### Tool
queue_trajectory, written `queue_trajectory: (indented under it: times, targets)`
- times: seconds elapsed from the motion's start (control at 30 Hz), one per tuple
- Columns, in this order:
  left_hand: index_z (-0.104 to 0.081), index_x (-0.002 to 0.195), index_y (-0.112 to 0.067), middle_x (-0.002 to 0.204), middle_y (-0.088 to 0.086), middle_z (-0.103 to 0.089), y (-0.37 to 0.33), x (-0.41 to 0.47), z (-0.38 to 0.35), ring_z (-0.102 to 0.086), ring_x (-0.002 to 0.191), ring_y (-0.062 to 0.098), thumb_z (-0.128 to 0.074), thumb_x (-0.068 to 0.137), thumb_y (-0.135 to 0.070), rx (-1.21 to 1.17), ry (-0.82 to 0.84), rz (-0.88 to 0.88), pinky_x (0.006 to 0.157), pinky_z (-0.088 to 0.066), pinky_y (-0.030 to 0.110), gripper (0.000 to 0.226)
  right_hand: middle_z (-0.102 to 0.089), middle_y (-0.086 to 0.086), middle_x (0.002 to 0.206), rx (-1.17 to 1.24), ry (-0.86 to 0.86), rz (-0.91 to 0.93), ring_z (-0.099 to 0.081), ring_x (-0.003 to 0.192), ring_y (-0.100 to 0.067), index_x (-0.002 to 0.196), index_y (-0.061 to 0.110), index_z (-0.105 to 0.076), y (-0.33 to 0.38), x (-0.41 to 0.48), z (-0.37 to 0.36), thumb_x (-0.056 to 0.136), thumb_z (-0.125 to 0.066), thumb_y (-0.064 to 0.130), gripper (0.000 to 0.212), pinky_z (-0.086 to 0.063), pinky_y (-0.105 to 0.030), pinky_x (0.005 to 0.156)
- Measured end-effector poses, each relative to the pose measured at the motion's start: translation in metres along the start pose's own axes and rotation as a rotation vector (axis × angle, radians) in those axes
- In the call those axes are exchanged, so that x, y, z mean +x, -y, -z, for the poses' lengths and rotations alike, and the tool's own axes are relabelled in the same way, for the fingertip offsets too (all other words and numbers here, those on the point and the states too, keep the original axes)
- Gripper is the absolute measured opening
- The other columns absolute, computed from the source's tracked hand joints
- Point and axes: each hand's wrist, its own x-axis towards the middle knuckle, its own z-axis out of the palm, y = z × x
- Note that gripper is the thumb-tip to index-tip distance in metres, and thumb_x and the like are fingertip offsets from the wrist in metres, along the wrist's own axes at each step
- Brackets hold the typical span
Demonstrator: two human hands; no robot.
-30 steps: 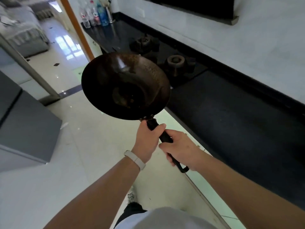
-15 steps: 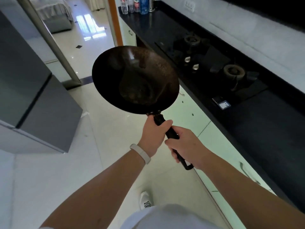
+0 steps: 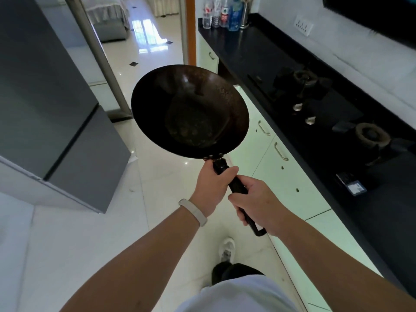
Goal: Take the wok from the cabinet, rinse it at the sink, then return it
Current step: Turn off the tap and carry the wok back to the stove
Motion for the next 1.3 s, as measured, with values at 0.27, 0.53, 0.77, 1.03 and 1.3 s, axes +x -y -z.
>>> queue_trajectory:
  times: [0.27,0.53,0.77,1.03,1.3]
  targets:
    - [-0.058,0.090,-0.011,0.066,-0.012,-0.052,-0.015,0.114,0.022,-0.053,0.062,0.008,-0.075,0.068,-0.036,0.024,-0.088,-0.012,0.065,-0.051,0.028,0.038,-0.054,0.001,0.052,0.020,0.076,0.016,-0.053,0.042,-0.018,0.089,0.023,-0.066,0.026,0.121,0.017,0.079,-0.056,0.006,0.023,-0.047,-0.029,0.042]
    - [-0.055,0.087,-0.011,0.073,0.000,-0.052,-0.069,0.233,0.038,-0.053,0.067,0.014,-0.075,0.072,-0.029,0.058,-0.160,-0.024,0.067,-0.050,0.033,0.031,-0.053,0.002,0.052,0.050,0.184,0.056,-0.053,0.042,-0.018,0.077,0.038,-0.069,0.084,0.249,0.045,0.078,-0.054,0.005,0.036,-0.048,-0.029,0.043]
    - [-0.055,0.096,-0.003,0.079,0.008,-0.051,-0.102,0.296,0.061,-0.054,0.076,0.023,-0.074,0.074,-0.023,-0.008,-0.198,-0.011,0.076,-0.054,0.047,0.035,-0.053,0.002,0.052,0.047,0.261,0.079,-0.053,0.043,-0.019,0.083,0.038,-0.072,0.122,0.324,0.046,0.079,-0.053,0.003,0.040,-0.048,-0.029,0.043]
    - [-0.055,0.105,0.001,0.089,0.013,-0.058,-0.116,0.367,0.113,-0.062,0.084,0.027,-0.074,0.076,-0.023,-0.071,-0.208,0.037,0.089,-0.053,0.059,0.042,-0.052,0.004,0.049,-0.001,0.253,0.046,-0.052,0.042,-0.018,0.099,0.022,-0.070,0.150,0.409,0.016,0.078,-0.052,0.001,0.035,-0.046,-0.028,0.041]
    - [-0.055,0.099,-0.004,0.086,0.012,-0.056,-0.126,0.475,0.226,-0.059,0.081,0.026,-0.075,0.076,-0.022,-0.113,-0.118,0.040,0.083,-0.054,0.053,0.036,-0.054,0.001,0.052,-0.034,0.187,0.014,-0.055,0.045,-0.017,0.088,0.036,-0.072,0.197,0.523,-0.067,0.079,-0.055,0.004,0.038,-0.049,-0.029,0.044]
